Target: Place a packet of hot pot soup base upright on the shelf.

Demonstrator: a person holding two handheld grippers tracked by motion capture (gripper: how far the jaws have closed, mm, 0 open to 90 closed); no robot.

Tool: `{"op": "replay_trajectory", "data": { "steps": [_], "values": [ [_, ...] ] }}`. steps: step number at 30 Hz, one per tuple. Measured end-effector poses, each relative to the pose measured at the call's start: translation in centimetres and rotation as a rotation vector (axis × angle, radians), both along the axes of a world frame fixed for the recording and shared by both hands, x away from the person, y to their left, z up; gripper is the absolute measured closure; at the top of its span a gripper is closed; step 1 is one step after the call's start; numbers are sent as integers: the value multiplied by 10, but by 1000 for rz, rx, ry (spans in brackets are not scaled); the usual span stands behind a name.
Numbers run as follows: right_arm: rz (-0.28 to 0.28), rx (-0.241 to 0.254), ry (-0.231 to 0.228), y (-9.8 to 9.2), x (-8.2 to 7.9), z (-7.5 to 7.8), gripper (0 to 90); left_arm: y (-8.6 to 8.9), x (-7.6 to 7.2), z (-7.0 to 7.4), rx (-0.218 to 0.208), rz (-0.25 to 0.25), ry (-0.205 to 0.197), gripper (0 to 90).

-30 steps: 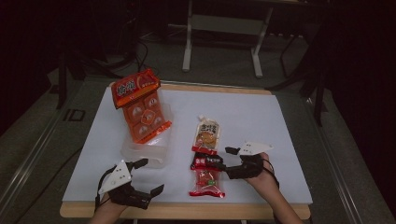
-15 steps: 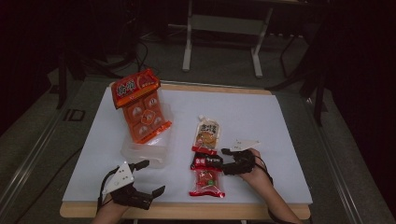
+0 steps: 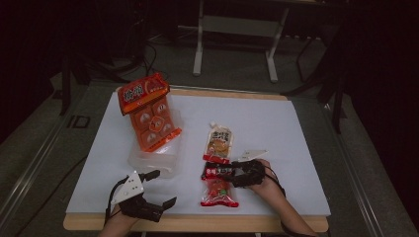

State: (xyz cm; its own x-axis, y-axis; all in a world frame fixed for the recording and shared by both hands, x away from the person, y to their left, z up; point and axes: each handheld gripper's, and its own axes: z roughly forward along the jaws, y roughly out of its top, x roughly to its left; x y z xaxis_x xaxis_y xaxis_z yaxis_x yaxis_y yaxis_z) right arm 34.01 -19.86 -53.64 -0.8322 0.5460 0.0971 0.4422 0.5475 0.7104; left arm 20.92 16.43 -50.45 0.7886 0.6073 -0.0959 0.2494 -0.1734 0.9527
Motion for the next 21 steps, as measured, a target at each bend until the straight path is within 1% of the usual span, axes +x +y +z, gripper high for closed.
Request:
{"op": "replay_trajectory", "data": {
  "steps": [2, 4, 5, 8, 9, 10, 11, 12, 14, 15, 16, 17, 19, 20, 21],
  "values": [
    [18, -18, -9, 3, -3, 1, 454, -1, 0, 0, -2, -4, 0, 6],
    [27, -34, -10, 5, -5, 2, 525, -2, 0, -1, 6, -5, 2, 5],
    [36, -35, -7, 6, -5, 3, 584, -3, 0, -1, 12, -5, 1, 5],
    [50, -44, 12, 9, -7, 5, 711, -5, -1, -2, 34, -7, -13, 5],
    [50, -44, 12, 9, -7, 5, 711, -5, -1, -2, 34, -7, -13, 6],
    [65, -51, 44, 12, -8, 6, 828, -6, -2, -2, 52, -5, -25, 6],
    [65, -60, 47, 14, -9, 7, 839, -6, -2, -2, 52, -5, -25, 26],
    [67, -74, 48, 15, -9, 8, 844, -6, -2, -2, 49, -4, -36, 35],
    [65, -90, 46, 17, -10, 10, 856, -5, -2, -2, 39, -3, -36, 35],
    [67, -94, 37, 17, -11, 11, 863, -5, -2, -1, 30, -2, -39, 35],
    [62, -88, 37, 17, -11, 11, 868, -5, -2, -1, 30, -2, -39, 35],
    [57, -81, 40, 16, -11, 12, 873, -3, -2, 0, 15, -6, -29, 37],
    [55, -68, 36, 15, -12, 14, 876, -3, -2, 0, 5, -1, -22, 38],
    [55, -68, 36, 15, -12, 14, 876, -3, -2, 0, 5, -1, -22, 38],
    [53, -53, 35, 13, -13, 16, 876, -3, -2, 0, 5, -1, -22, 38]
  ]
}}
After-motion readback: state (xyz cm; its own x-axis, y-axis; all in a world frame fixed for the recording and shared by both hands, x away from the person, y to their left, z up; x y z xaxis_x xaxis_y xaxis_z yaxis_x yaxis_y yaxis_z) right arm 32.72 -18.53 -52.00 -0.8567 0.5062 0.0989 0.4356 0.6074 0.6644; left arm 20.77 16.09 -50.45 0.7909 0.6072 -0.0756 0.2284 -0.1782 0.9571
